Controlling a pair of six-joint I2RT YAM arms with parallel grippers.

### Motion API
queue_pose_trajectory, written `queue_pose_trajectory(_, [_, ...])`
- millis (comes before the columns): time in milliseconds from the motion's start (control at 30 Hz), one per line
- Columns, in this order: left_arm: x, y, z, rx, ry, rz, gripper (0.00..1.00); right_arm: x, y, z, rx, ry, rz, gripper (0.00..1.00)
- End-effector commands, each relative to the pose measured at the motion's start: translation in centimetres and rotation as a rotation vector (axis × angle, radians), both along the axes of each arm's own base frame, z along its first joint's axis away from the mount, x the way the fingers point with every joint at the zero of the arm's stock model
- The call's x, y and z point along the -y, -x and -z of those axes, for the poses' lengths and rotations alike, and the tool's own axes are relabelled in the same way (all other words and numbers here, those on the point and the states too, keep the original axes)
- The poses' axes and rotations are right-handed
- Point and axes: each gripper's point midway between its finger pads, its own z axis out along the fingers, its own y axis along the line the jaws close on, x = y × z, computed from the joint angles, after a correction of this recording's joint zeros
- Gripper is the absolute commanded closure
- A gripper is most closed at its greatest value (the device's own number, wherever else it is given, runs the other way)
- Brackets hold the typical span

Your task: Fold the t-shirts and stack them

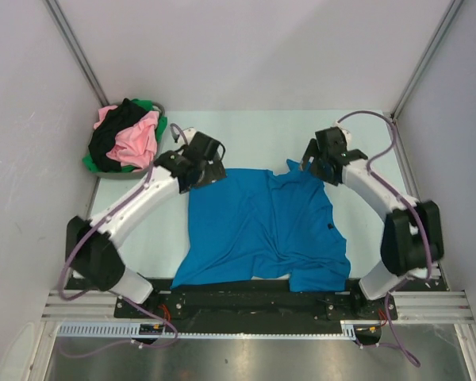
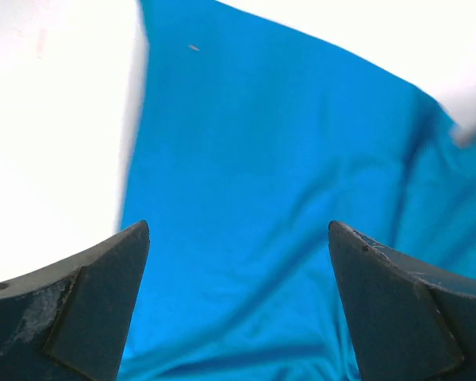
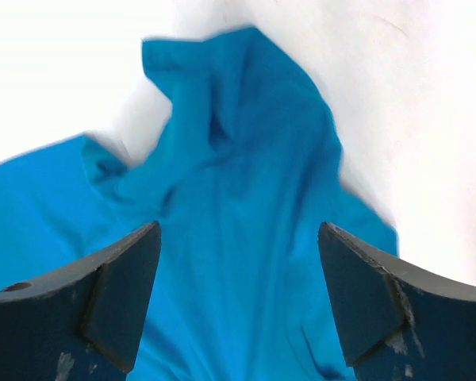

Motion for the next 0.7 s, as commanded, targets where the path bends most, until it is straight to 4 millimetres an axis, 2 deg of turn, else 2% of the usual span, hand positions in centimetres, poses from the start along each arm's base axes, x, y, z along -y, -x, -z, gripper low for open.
queue_pose_trajectory(0, [-3.6,-4.8,3.4,-0.115,-0.117,-0.016,0.01,-2.2,-6.4,2.1,-0.002,-0.062,-0.117,0.19])
queue_pose_trajectory(33, [-4.1,-5.5,3.8,-0.129,-0.123,-0.026,0.03,-2.5,-8.1,0.9,0.032,-0.069,-0.120,0.21])
queue_pose_trajectory(100, [-4.7,-7.6,4.4,-0.143,-0.095,-0.037,0.05,-2.5,-9.8,1.3,0.036,-0.066,-0.114,0.29])
queue_pose_trajectory(133, [-4.8,-8.3,5.9,-0.180,-0.106,-0.032,0.08,-2.5,-10.4,2.9,0.002,-0.062,-0.117,0.33])
queue_pose_trajectory(167, [-4.8,-9.0,6.6,-0.195,-0.101,-0.029,0.10,-2.7,-11.7,1.9,0.012,-0.069,-0.114,0.37])
queue_pose_trajectory(200, [-4.9,-10.0,6.3,-0.187,-0.093,-0.035,0.11,-2.5,-12.3,2.2,-0.002,-0.066,-0.109,0.37])
queue_pose_trajectory(233, [-5.0,-10.5,7.8,-0.219,-0.110,-0.032,0.12,-2.4,-12.7,4.1,-0.048,-0.053,-0.117,0.37])
queue_pose_trajectory(267, [-5.1,-10.8,8.0,-0.224,-0.113,-0.032,0.13,-2.6,-13.4,3.2,-0.047,-0.057,-0.121,0.36])
queue_pose_trajectory(333, [-5.3,-11.9,8.3,-0.221,-0.106,-0.045,0.14,-2.3,-13.9,4.4,-0.077,-0.052,-0.119,0.34])
queue_pose_trajectory(367, [-5.3,-12.1,9.1,-0.236,-0.105,-0.044,0.14,-2.5,-14.3,4.5,-0.063,-0.061,-0.125,0.34])
queue_pose_trajectory(433, [-5.5,-12.7,9.5,-0.243,-0.086,-0.051,0.14,-2.8,-14.5,5.0,-0.073,-0.077,-0.139,0.33])
queue_pose_trajectory(467, [-5.5,-12.9,10.1,-0.253,-0.081,-0.054,0.14,-2.9,-14.3,6.1,-0.101,-0.072,-0.139,0.34])
queue_pose_trajectory(533, [-5.7,-13.2,10.5,-0.261,-0.061,-0.061,0.14,-3.7,-14.0,6.7,-0.131,-0.107,-0.171,0.34])
queue_pose_trajectory(667, [-5.9,-13.3,11.3,-0.277,-0.042,-0.071,0.14,-3.2,-13.5,7.7,-0.160,-0.078,-0.172,0.34])
